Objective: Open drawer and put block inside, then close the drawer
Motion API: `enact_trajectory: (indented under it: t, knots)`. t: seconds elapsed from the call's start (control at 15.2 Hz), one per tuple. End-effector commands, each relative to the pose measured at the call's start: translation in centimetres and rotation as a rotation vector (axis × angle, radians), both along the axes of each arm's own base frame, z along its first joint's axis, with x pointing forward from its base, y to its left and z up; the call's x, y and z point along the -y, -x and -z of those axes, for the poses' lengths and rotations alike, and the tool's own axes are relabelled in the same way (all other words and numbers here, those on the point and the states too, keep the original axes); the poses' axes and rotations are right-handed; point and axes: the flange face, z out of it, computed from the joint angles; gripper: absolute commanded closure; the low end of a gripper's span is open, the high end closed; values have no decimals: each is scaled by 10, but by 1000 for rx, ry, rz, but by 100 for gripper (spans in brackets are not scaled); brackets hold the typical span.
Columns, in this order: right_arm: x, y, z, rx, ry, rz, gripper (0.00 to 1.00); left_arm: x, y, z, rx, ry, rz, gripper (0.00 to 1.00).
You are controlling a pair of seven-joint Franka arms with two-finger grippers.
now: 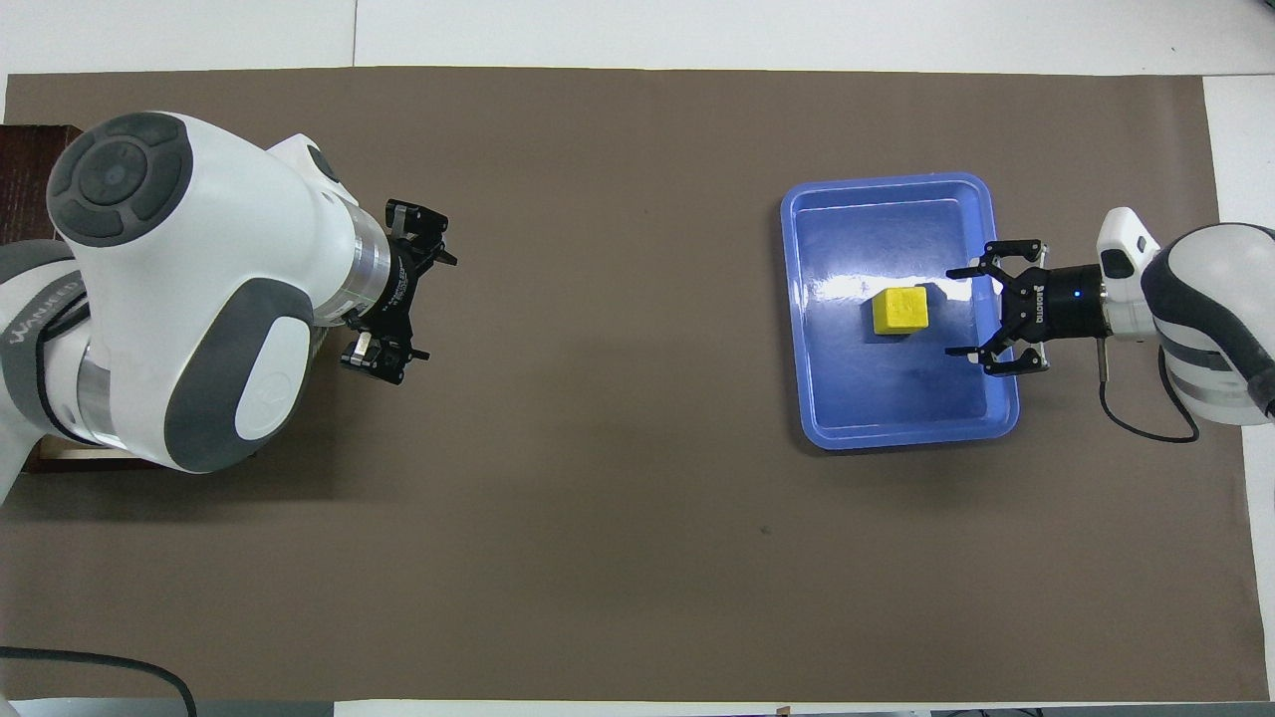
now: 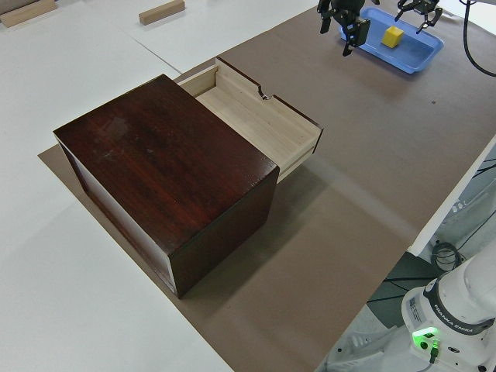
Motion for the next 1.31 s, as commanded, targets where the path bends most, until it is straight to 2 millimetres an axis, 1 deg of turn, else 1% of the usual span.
enact_trajectory:
  t: [0.0,0.07,0.13,0.26,0.39,0.46,0.59,0.72,0.79,0.92,1.12,1.18,1.25]
  knots:
    - [0,-23,-22,-98,21,154,0,-3,6,2,10,14,-16,0]
    - [3,-31,-31,-151,49,243,0,-3,6,3,9,14,-18,0]
    - [2,-38,-36,-200,79,321,0,-3,6,5,7,12,-18,0]
    - [-4,-57,-52,-282,134,491,0,-2,8,5,4,11,-15,0]
    - [-12,-76,-67,-401,150,703,0,-3,9,7,2,8,-13,0]
    - [-14,-84,-71,-452,157,799,0,-3,9,7,2,8,-13,0]
    - [-10,-97,-85,-519,180,976,0,-3,9,7,5,9,-12,0]
    - [-3,-99,-84,-602,180,1118,0,-3,9,7,5,9,-12,0]
    - [4,-101,-91,-627,161,1180,0,-3,9,8,4,9,-12,0]
    - [23,-98,-89,-691,152,1320,0,-3,10,8,4,9,-11,0]
    - [27,-100,-88,-779,168,1566,0,-4,11,10,0,7,-11,0]
    - [32,-103,-95,-800,149,1646,0,-4,11,10,-2,6,-10,0]
    - [33,-103,-89,-854,136,1724,0,-4,11,10,-2,6,-10,0]
